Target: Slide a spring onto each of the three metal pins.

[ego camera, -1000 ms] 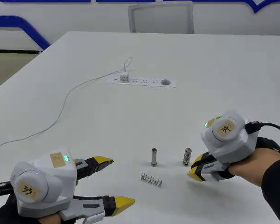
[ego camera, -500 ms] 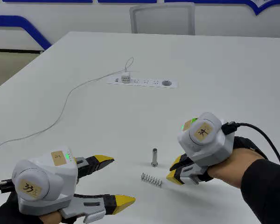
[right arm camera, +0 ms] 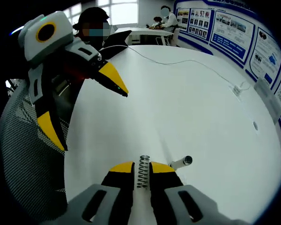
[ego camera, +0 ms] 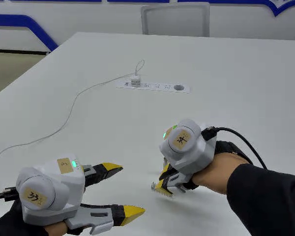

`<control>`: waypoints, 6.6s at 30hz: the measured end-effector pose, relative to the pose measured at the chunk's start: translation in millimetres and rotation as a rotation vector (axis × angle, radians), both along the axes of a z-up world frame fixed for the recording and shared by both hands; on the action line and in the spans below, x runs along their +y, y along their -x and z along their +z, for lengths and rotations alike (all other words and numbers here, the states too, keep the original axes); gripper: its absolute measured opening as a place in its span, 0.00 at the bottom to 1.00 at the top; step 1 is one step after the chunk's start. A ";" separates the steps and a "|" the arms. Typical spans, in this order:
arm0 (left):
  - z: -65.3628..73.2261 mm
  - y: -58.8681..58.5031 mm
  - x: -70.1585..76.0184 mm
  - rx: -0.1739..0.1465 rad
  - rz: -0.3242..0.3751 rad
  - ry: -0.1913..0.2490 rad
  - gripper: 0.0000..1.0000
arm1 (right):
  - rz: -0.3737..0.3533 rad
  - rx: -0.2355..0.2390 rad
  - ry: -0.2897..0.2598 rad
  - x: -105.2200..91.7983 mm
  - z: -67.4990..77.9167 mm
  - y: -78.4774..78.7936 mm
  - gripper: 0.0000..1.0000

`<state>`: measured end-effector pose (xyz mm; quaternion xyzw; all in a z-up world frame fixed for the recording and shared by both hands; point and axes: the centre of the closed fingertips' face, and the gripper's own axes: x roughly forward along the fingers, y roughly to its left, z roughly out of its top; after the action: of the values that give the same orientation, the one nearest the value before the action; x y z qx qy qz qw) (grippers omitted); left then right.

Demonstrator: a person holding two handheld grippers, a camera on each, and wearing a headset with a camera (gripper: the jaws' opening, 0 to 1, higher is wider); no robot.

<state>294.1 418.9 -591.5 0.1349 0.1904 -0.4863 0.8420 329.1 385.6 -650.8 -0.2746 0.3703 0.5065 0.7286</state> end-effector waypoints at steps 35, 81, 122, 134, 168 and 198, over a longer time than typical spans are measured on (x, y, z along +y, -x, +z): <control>0.6 -0.8 1.1 0.002 0.007 0.006 0.62 | 0.008 0.056 0.074 6.6 -24.4 -4.4 0.12; -1.4 1.9 -2.5 0.003 -0.015 -0.009 0.61 | -0.099 -0.037 -0.103 -21.7 37.3 2.1 0.12; 0.9 0.1 -1.0 -0.005 -0.007 -0.001 0.61 | -0.123 -0.103 -0.128 -23.5 83.1 -40.7 0.12; -0.1 -0.7 0.3 -0.003 -0.003 0.001 0.61 | -0.131 -0.090 -0.120 -23.9 75.8 -43.0 0.12; -1.5 -0.1 0.6 0.005 -0.001 0.000 0.61 | -0.183 -0.019 -0.100 -25.7 28.9 -48.2 0.12; -1.3 0.9 -0.9 0.006 -0.006 0.001 0.61 | -0.202 -0.059 -0.092 -43.8 34.0 -37.5 0.15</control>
<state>293.2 417.9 -592.8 0.1335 0.1922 -0.4895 0.8400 366.6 341.8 -616.8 -0.2170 0.3510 0.4385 0.7984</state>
